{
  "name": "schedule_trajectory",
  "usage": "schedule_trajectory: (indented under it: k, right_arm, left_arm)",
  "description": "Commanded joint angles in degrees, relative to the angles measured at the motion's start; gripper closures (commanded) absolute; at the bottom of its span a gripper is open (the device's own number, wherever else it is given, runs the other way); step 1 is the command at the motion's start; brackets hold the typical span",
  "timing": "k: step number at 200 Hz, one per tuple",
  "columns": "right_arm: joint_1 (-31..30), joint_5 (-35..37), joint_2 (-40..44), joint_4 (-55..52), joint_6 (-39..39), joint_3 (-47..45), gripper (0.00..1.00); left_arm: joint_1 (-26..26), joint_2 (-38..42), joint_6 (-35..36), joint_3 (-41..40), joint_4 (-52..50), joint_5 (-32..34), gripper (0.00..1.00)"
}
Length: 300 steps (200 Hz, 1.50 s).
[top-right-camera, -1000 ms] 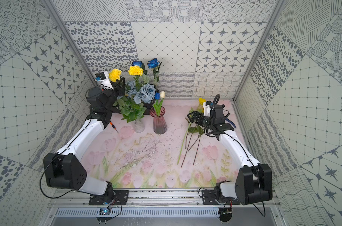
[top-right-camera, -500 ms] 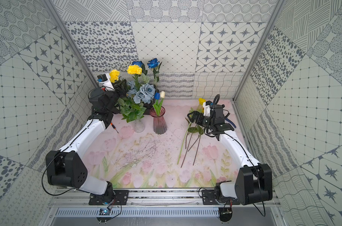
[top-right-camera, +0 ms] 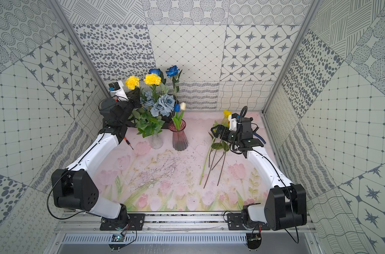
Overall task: Pick out yellow flowers from the vase
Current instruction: Pick up the flower from the vase.
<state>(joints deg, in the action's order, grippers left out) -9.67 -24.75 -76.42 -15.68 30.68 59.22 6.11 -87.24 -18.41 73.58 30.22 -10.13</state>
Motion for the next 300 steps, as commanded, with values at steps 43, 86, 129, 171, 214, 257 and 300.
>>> schedule_trajectory:
  k: [43,86,129,171,214,257,300]
  right_arm:
    - [-0.09,0.58,1.46,1.97,0.62,-0.53,0.02]
    - [-0.08,0.45,1.57,2.15,0.57,-0.68,0.02]
    - [-0.08,0.01,1.51,2.85,0.88,-0.47,0.02]
    - [-0.11,-0.38,1.20,3.19,1.06,-0.61,0.02]
    - [-0.08,-1.38,2.01,3.81,1.07,-0.76,0.02]
    - [-0.26,-3.27,4.33,5.79,-2.58,-0.46,0.02]
    - [-3.41,-6.88,5.10,8.67,-6.84,2.72,0.02]
  left_arm:
    - [-0.40,1.89,2.18,3.31,0.22,-2.32,0.90]
    - [-0.40,4.72,5.30,6.61,-4.88,-3.99,0.92]
    - [-0.39,9.31,9.33,9.74,-9.54,-4.85,0.91]
    - [-0.40,12.48,12.69,15.53,-16.55,-6.28,0.91]
    - [-0.40,13.76,15.45,23.99,-26.76,-9.36,0.91]
    - [-0.40,17.06,16.48,31.74,-42.31,-18.84,0.90]
    - [-0.38,21.11,13.87,33.91,-53.71,-30.57,0.90]
